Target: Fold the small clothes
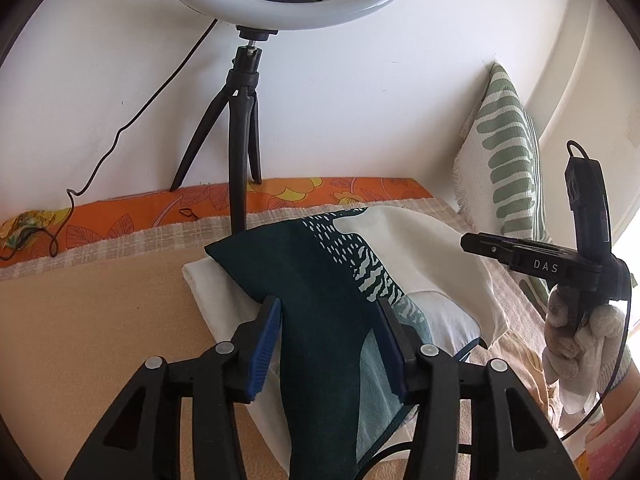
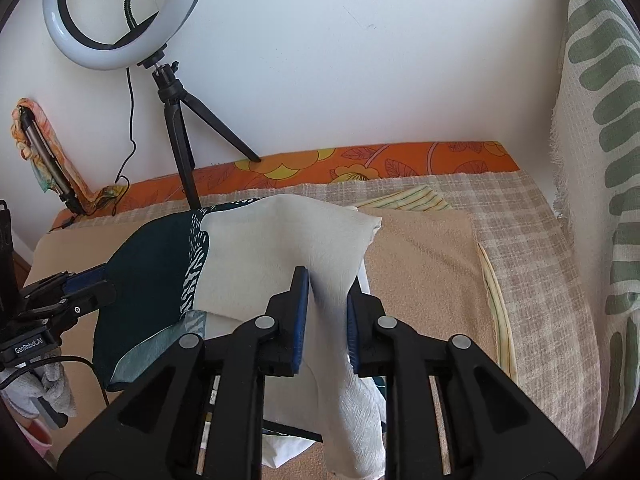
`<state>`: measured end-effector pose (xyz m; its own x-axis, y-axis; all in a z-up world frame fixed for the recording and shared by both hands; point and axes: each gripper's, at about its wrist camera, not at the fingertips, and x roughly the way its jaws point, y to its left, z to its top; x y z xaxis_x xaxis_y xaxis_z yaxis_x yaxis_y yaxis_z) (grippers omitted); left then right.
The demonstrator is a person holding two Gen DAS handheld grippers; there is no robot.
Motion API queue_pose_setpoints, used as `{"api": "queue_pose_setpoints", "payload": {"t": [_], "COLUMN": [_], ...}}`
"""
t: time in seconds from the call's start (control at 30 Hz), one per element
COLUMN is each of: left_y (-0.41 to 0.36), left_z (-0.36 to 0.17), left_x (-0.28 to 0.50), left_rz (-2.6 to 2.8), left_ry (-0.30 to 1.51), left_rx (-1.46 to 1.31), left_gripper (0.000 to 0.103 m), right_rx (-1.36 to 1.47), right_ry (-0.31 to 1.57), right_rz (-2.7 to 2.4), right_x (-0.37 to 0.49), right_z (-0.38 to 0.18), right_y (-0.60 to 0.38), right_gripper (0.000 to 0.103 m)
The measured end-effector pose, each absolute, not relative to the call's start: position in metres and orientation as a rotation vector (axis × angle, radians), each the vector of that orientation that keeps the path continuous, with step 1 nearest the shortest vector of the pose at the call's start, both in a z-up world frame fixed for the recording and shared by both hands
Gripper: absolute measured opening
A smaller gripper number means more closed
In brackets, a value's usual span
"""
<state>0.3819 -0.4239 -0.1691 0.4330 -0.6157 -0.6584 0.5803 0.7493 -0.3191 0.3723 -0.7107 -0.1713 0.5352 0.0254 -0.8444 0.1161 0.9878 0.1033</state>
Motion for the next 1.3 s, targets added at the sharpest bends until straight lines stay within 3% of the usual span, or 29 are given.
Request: {"api": "queue_pose_setpoints", "payload": {"t": [0.03, 0.07, 0.23, 0.9, 1.0, 1.1, 1.23, 1.3], "left_y": [-0.423, -0.422, -0.421, -0.387, -0.382, -0.377, -0.367, -0.363], "left_z": [-0.167, -0.164, -0.154, -0.081, -0.072, -0.064, -0.053, -0.048], "left_x": [0.38, 0.378, 0.369, 0.301, 0.289, 0.278, 0.261, 0.252], "left_rz": [-0.745, -0.748, -0.738, -0.718, -0.723, -0.723, -0.714, -0.711], "left_ry": [0.834, 0.829, 0.831, 0.679, 0.661, 0.648, 0.625, 0.607], "left_rx": [-0.037, -0.032, 0.002, 0.039, 0.042, 0.04, 0.031, 0.036], "left_gripper": [0.068, 0.069, 0.08, 0.094, 0.097, 0.099, 0.102, 0.103], "right_rx": [0.142, 0.141, 0.15, 0.099, 0.095, 0.086, 0.068, 0.06], "right_ry": [0.992, 0.981, 0.953, 0.838, 0.814, 0.794, 0.755, 0.739], "right_rz": [-0.071, -0.079, -0.087, -0.111, -0.117, -0.115, -0.117, -0.114], "right_x": [0.37, 0.367, 0.36, 0.314, 0.303, 0.293, 0.278, 0.271], "right_z": [-0.168, -0.165, -0.147, -0.071, -0.059, -0.048, -0.034, -0.027], "right_y": [-0.711, -0.712, -0.71, -0.665, -0.659, -0.651, -0.638, -0.631], "right_gripper": [0.055, 0.056, 0.057, 0.064, 0.074, 0.078, 0.093, 0.095]}}
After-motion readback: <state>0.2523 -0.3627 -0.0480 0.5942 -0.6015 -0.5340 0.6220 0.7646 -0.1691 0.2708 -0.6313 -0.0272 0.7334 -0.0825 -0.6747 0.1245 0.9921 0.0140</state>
